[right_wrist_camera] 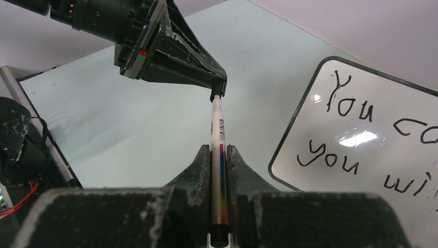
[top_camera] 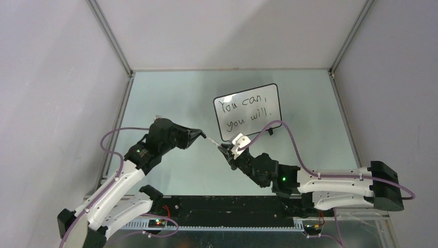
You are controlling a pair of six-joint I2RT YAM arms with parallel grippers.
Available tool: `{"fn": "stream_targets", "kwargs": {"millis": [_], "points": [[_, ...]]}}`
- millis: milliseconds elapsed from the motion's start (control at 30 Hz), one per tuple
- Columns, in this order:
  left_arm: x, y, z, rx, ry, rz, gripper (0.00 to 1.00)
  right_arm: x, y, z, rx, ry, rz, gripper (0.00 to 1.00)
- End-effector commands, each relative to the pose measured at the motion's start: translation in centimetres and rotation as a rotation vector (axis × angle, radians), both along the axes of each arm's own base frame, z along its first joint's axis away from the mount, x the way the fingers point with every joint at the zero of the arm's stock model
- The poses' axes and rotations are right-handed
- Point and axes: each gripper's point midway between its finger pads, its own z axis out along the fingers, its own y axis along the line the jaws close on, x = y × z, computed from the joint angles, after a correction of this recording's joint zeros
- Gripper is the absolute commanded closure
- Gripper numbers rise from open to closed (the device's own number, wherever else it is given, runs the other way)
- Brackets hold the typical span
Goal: Write a sentence on the whiteboard
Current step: Insert the whiteboard marker without the cap into the pen cap.
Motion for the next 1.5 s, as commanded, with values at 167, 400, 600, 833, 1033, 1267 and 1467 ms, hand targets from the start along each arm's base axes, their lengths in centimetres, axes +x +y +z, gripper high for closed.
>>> {"fn": "stream_targets", "kwargs": {"millis": [167,400,600,833,1033,1267,1467], "points": [[-0.12,0.09,0.8,-0.035,-0.014,0.007,1.0,0.31,0.17,2.69,0.072,-0.017,-0.033,1.0],[0.21,0.21,0.88,-0.031,-0.018,0.012,1.0,-0.09,0.43,2.41,0.064,-0.013,-0.02,1.0],[-0.01,-0.09,1.16,-0.047,-0.019,-0.008,1.0,-0.11,0.65,2.08,0.057,-0.01,-0.018,1.0],[-0.17,-0.04,1.43,-0.049,-0.024,-0.012,1.0,0.05,0.82,1.95,0.055,-0.016,-0.025,1.0],[-0.34,-0.16,1.47,-0.052,-0.024,-0.022,1.0,0.19,0.9,2.15,0.058,-0.027,-0.029,1.0],[-0.47,-0.19,1.47,-0.052,-0.024,-0.029,1.0,0.42,0.82,2.23,0.06,-0.031,-0.038,1.0],[-0.59,-0.28,1.57,-0.05,-0.026,-0.04,1.0,0.55,0.95,2.15,0.06,-0.035,-0.041,1.0]]}}
